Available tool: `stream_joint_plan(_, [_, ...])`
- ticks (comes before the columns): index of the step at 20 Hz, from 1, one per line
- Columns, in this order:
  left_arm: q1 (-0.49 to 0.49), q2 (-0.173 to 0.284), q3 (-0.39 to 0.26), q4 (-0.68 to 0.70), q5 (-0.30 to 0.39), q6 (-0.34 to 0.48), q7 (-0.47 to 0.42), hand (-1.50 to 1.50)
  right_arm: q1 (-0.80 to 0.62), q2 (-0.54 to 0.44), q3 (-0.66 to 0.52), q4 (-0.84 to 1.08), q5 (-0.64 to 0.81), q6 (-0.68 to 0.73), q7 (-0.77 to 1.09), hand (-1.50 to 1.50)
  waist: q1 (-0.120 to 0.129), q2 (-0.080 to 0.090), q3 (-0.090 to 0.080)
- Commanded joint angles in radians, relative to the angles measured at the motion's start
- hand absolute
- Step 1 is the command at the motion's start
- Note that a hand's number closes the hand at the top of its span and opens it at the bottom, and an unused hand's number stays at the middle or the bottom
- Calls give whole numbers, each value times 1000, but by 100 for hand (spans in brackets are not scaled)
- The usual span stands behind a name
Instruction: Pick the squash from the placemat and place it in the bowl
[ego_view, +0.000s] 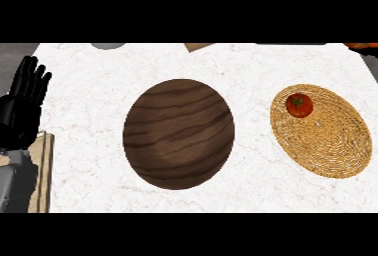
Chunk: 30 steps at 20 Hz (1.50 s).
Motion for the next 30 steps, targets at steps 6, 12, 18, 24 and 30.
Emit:
stream_joint_plan(6, [3,1,12,-2,-6,14,3,0,-88,158,56,-131,-124,301,168,150,-34,-12,0])
stream_joint_plan(12, [-3,-1,18,-18,-16,39,26,0,-139,289,110,-264,-182,349,393,150,-31,-10,0])
stream_joint_plan(18, [6,22,47,19,19,-15,-11,0,-16,461,192,-462,-202,328,593,150,-30,-6,0])
stream_joint_plan(24, [12,3,28,17,-11,3,-22,0,217,586,314,-674,-151,272,687,150,-28,-2,1])
stream_joint_plan(30, [-10,22,28,6,3,-27,-2,0,260,671,441,-580,45,53,734,150,-5,7,1])
